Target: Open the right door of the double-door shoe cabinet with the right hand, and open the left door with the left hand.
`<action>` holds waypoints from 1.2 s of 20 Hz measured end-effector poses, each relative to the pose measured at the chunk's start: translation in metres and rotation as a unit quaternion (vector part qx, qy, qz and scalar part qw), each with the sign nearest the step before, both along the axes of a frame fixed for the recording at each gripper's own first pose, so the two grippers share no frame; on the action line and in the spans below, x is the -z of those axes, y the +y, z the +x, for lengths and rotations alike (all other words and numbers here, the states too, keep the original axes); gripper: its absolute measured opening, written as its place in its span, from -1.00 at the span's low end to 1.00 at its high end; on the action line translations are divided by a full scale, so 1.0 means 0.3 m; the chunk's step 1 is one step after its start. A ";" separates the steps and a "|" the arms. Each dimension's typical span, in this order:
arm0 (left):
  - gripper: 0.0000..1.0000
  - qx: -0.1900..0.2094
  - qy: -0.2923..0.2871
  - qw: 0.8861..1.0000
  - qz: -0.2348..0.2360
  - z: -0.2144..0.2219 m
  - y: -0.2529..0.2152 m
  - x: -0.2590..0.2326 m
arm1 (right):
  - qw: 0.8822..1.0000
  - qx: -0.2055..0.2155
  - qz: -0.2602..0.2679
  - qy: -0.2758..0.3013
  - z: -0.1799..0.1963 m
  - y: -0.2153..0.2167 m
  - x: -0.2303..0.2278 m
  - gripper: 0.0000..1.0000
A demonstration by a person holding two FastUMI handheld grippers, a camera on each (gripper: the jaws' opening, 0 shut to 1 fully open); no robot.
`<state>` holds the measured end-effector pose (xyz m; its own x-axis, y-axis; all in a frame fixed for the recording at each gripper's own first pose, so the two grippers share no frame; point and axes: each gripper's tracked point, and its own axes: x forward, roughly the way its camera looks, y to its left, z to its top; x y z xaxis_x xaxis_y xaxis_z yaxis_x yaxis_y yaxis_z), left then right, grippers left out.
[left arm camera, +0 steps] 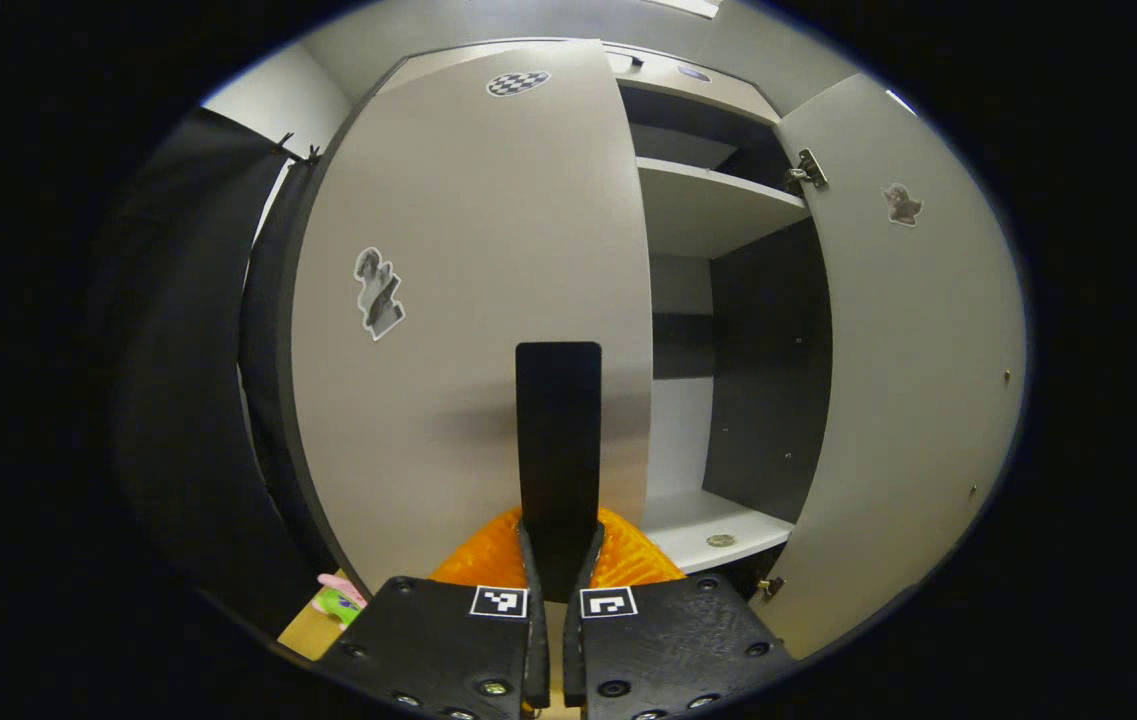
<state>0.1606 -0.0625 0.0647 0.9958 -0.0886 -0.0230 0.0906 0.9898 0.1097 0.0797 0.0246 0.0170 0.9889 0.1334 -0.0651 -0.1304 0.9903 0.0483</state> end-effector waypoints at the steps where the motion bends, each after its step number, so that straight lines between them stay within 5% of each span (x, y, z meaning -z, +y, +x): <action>1: -0.90 0.005 0.001 1.000 -0.008 -0.012 0.008 0.003 | 1.000 0.000 0.000 -0.001 -0.001 0.003 -0.003 0.73; 24: -0.92 -0.012 -0.016 1.000 -0.016 -0.259 0.264 -0.023 | 1.000 -0.012 -0.008 -0.004 0.013 0.065 -0.016 0.73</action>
